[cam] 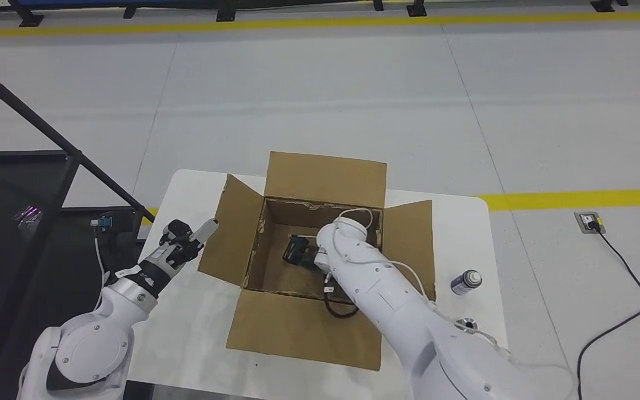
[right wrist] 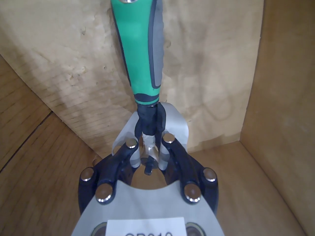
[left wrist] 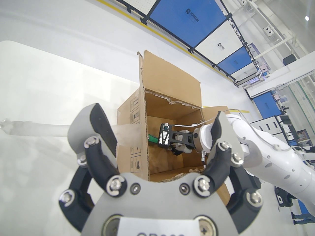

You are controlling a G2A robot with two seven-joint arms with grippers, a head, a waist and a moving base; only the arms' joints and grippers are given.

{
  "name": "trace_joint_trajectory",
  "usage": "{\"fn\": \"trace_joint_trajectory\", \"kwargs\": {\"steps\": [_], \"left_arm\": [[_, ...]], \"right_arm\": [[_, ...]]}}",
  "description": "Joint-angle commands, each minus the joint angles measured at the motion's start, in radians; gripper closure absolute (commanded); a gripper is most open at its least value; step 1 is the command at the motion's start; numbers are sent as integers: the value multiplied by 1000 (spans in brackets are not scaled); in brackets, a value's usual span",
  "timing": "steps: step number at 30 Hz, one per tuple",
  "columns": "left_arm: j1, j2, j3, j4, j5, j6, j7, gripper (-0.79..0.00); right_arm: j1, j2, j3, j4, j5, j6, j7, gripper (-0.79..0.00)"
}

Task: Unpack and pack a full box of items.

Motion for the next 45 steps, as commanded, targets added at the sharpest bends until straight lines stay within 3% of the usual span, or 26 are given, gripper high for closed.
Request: {"fn": "trace_joint_trajectory", "kwargs": {"steps": [1, 21, 31, 39, 45], "left_arm": [[0, 0, 0, 0, 0, 0, 0, -785], [0, 0, 0, 0, 0, 0, 0, -785], [0, 0, 0, 0, 0, 0, 0, -785], [0, 0, 0, 0, 0, 0, 0, -785], [0, 0, 0, 0, 0, 0, 0, -785]], "right_arm": [[4, 1, 4, 1, 4, -1, -13, 0], [63, 29, 43, -64, 19, -106, -166, 0], [60, 61, 74, -166, 23, -49, -148, 0], [24, 125, 132, -361, 7, 10, -95, 0], [-78, 213, 225, -650, -55, 96, 15, 0]]}}
